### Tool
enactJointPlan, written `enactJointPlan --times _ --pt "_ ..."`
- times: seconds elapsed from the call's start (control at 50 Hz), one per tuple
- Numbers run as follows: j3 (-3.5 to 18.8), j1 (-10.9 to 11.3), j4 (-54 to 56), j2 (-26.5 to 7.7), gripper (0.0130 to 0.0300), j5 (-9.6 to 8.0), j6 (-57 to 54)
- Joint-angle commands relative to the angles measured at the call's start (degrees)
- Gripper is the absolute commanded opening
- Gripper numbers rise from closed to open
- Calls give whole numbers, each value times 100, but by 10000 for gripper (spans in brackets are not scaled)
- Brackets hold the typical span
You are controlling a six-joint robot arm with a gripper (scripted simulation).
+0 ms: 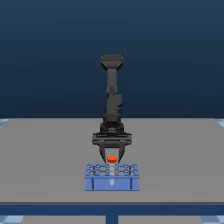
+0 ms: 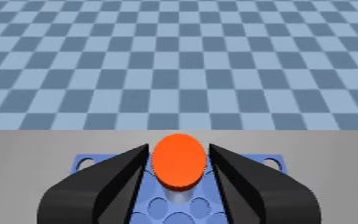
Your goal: Pick up the centrifuge tube on the rack
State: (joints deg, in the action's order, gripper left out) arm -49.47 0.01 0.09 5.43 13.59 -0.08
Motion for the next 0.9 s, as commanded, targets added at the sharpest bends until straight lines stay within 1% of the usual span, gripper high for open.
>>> enactJointPlan --times 0.02,0.4,0.56,0.62,0.66,0.68,0.7,0.72,0.76,0.78,0.8,0.82,0.86,0.88,0.9 --pt "1 0 0 1 130 44 0" --pt "1 0 0 1 130 44 0" --pt "5 -2 0 14 130 11 -2" --pt "27 -2 1 61 130 -58 -2" --pt "27 -2 1 61 130 -58 -2" --pt "44 -2 1 95 130 -109 -2" --pt "44 -2 1 95 130 -109 -2" --pt "65 -2 1 137 130 -172 -3" --pt "65 -2 1 137 130 -172 -3" --pt "91 -2 2 185 130 -247 -4" --pt "91 -2 2 185 130 -247 -4" --pt "122 -2 3 241 130 -333 -5" --pt "122 -2 3 241 130 -333 -5" --pt "158 -2 4 302 130 -430 -6" --pt "158 -2 4 302 130 -430 -6"
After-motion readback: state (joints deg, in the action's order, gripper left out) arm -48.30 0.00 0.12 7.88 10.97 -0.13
